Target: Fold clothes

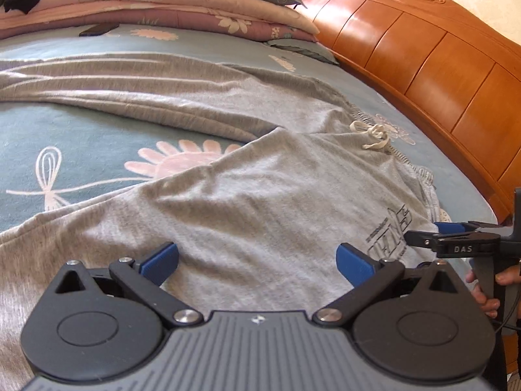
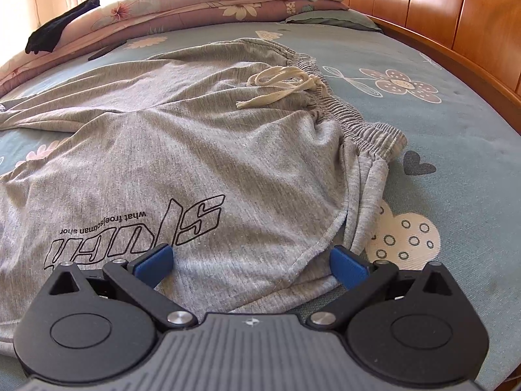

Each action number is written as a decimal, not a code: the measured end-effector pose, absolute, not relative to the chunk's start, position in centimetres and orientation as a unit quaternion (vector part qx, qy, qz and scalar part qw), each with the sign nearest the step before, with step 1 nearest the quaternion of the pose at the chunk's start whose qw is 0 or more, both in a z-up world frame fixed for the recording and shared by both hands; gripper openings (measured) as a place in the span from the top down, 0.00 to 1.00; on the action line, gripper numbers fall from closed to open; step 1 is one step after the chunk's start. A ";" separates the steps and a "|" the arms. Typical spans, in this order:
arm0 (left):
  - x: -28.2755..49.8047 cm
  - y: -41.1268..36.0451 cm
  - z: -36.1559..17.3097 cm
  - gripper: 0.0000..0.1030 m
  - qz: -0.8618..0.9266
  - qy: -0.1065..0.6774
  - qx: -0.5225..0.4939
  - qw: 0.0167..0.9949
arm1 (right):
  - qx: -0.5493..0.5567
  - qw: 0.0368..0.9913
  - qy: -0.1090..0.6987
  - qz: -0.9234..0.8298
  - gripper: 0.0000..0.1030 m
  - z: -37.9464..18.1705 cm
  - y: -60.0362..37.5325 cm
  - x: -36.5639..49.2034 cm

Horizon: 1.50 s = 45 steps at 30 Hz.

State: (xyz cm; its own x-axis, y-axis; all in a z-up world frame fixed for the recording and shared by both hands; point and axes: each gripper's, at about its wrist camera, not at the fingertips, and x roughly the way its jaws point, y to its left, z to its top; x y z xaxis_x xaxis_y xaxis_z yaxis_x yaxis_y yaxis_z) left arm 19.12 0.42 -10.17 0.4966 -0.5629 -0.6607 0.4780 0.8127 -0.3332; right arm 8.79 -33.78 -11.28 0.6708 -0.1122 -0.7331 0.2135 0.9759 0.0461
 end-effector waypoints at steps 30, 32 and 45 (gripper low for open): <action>19.4 1.8 -6.4 0.01 -0.275 0.429 -0.112 0.853 | 0.064 0.946 0.315 -0.050 0.00 -12.6 -34.6 6.7; 17.3 1.7 -7.6 0.01 -0.284 0.451 -0.106 0.839 | 0.067 0.946 0.313 -0.050 0.00 -12.6 -34.6 6.6; 11.9 6.0 -7.6 0.01 -0.193 0.468 -0.063 0.860 | 0.106 0.950 0.290 -0.038 0.00 -12.6 -35.5 5.9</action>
